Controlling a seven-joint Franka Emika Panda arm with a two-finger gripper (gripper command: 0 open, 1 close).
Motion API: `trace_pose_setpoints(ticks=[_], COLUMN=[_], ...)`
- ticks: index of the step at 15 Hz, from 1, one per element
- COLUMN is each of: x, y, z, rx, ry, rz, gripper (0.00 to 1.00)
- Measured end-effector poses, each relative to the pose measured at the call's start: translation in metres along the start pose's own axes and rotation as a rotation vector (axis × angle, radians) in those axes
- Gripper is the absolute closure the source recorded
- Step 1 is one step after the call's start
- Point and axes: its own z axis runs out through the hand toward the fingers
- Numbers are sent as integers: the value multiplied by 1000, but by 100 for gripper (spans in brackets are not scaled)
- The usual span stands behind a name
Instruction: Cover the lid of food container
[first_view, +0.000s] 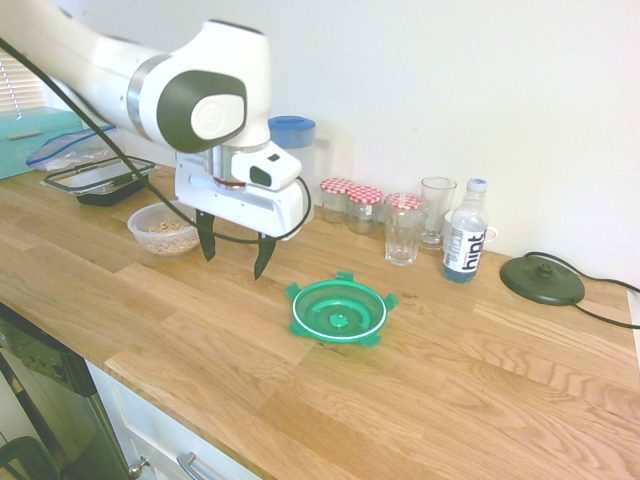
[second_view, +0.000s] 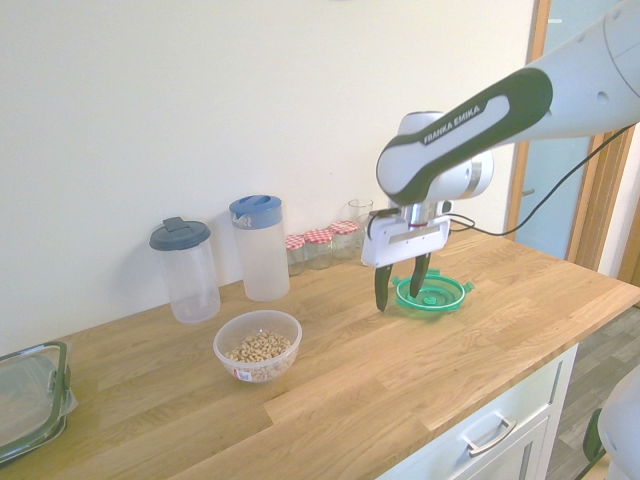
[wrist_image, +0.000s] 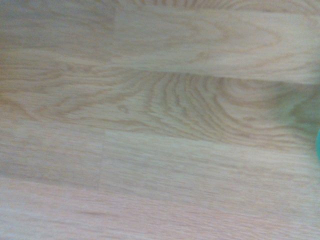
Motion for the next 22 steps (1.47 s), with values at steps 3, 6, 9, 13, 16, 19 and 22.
trace_pose_setpoints(ticks=[3, 6, 9, 13, 16, 19, 22], x=[40, 98, 150, 209, 241, 259, 264], y=[39, 95, 136, 173, 189, 183, 172], z=[-38, -52, -43, -20, 3, 21, 32], rx=[91, 166, 223, 241, 239, 234, 231], ry=[-115, -205, -282, -337, -371, -411, -437], rz=[-47, -16, 18, 60, 84, 72, 52], gripper=[0, 0, 0, 0, 0, 0, 0])
